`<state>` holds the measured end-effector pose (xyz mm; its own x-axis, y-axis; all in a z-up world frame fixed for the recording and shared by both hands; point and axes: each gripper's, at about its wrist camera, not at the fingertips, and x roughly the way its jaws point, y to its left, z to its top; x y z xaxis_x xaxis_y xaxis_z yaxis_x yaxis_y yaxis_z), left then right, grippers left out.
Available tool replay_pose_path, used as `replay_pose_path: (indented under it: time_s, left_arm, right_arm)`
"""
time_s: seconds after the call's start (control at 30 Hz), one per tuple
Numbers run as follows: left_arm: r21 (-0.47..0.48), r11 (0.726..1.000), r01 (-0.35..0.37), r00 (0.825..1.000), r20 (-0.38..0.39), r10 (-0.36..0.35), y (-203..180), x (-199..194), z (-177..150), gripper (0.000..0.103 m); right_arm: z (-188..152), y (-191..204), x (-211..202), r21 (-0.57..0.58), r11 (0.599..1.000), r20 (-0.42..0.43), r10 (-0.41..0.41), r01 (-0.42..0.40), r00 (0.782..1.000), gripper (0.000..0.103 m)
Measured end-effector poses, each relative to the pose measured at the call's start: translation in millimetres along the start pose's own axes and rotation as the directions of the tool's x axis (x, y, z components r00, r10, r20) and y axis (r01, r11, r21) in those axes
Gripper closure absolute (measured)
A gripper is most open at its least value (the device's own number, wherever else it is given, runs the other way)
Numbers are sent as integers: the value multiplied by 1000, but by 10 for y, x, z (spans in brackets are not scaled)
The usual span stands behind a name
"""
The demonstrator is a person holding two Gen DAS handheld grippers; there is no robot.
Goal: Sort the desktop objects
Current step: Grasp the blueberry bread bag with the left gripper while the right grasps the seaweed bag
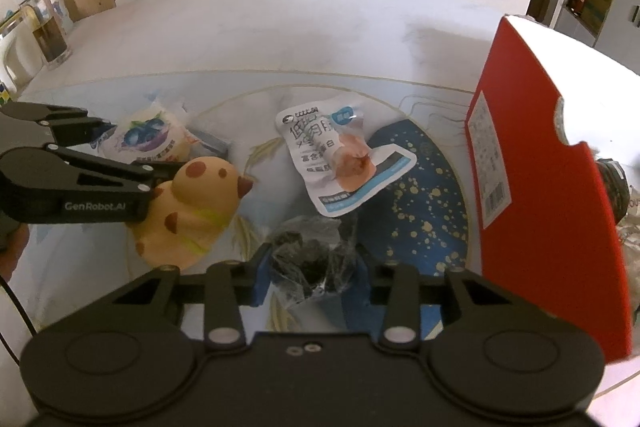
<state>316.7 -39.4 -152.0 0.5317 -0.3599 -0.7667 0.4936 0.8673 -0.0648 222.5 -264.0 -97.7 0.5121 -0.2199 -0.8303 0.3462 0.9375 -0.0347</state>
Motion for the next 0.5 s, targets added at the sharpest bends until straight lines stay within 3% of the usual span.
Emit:
replay_pose_path:
  time_s: [0.5]
  left_arm:
    - [-52, 999, 14, 999, 42, -12, 61, -374, 1, 48]
  right_arm:
    - [-68, -41, -341, 24, 999, 48, -25, 24, 999, 66]
